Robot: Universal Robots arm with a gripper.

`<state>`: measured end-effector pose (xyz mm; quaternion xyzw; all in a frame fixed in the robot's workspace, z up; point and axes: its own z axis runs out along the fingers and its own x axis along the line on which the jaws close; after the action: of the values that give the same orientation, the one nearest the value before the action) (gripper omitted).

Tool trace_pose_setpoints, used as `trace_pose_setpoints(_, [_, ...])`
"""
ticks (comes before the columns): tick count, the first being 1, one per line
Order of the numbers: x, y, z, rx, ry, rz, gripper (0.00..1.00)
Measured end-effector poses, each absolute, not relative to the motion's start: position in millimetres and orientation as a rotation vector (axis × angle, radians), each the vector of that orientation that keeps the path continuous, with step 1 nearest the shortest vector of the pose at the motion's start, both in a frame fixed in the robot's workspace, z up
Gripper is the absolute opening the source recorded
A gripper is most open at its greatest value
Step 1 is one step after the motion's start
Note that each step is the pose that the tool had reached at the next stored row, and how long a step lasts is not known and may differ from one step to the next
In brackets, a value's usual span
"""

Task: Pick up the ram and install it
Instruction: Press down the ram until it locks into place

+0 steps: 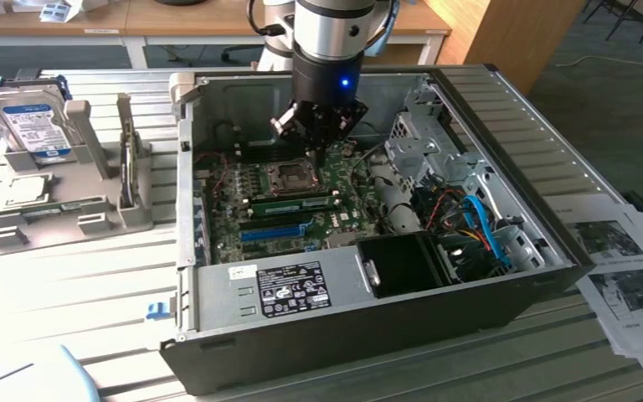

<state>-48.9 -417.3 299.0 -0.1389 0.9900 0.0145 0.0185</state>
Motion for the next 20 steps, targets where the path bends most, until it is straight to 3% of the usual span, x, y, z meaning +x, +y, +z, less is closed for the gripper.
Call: trace_pose_setpoints(20, [-49.0, -417.3, 298.9, -0.409, 3.116, 0.054, 0.09])
